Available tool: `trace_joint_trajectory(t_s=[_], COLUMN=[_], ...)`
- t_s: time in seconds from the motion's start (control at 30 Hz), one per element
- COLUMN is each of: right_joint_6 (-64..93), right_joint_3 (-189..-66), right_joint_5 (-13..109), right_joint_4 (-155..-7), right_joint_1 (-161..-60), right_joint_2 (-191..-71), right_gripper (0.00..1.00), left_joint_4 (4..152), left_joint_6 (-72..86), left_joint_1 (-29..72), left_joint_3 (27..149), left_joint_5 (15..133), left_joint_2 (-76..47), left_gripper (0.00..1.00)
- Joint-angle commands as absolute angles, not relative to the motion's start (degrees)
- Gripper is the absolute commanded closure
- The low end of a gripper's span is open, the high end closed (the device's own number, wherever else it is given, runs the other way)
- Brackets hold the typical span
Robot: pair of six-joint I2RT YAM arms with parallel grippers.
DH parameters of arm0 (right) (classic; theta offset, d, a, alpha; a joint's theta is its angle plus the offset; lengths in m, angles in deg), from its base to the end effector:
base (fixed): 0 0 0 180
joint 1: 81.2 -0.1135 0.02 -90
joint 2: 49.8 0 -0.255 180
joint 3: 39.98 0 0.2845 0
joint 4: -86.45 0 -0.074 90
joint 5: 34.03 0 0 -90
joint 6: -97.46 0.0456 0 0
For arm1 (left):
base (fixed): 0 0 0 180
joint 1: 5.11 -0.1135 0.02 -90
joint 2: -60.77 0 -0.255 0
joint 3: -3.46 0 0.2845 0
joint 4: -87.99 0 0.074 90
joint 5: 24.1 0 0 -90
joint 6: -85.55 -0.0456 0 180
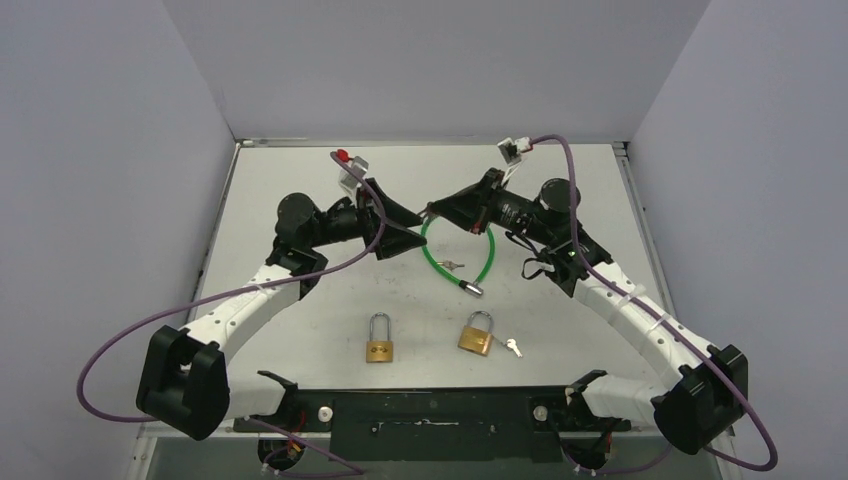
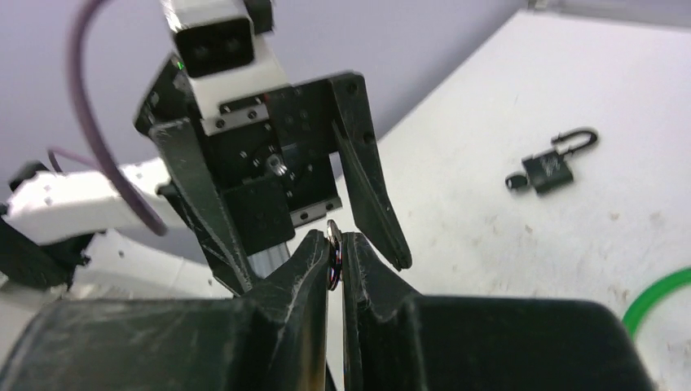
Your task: Unlock with the key
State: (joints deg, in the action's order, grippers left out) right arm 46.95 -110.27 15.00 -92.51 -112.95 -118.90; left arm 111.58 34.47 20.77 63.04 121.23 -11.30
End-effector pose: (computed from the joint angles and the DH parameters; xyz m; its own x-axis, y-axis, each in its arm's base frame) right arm 0.2580 0.1948 0.3579 -0.6055 0.1900 -0.7728 -0.7383 0.2284 0.6346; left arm 0.2691 -0.1723 0.3138 -0.4774 -0.1656 -0.8629 0.8669 0.0713 -0.4933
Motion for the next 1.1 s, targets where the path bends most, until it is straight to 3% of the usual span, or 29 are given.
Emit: trace_joint_trajectory(t_s=[0.0,0.4,0.57,1.0,1.07], right_joint_6=[55.39,61.93,64.15,70.61,70.66], right_joint_3=[-109.54,-112.00,-112.70,-112.27,-112.29], right_joint_5=[22.19,23.62,21.08,18.96,19.09], right_joint_4=[-111.93,-117.61,-118.87,-123.99,-123.74], right_joint_1=[-111.89,-111.48,-111.52,-111.53,-111.53], right_joint_2=[-116.53,-117.09,-118.32,-121.16,-121.17], right_gripper=[1.00,1.00,1.00,1.00,1.00], left_joint_4=[135.72,128.07,122.29,126.09,126.28], left_joint_6=[57.04,53.81,52.60,58.08,57.96], left_joint_1=[18.77,19.76,20.02,19.82,19.85], left_joint_3=[64.05,60.19,65.27,72.57,72.48], left_joint_5=[116.33,86.01,90.71,103.80,104.14], left_joint_2=[-13.47,-1.84,-3.93,-10.40,-10.51], left_gripper=[0.25,0.26,0.29,0.62,0.72])
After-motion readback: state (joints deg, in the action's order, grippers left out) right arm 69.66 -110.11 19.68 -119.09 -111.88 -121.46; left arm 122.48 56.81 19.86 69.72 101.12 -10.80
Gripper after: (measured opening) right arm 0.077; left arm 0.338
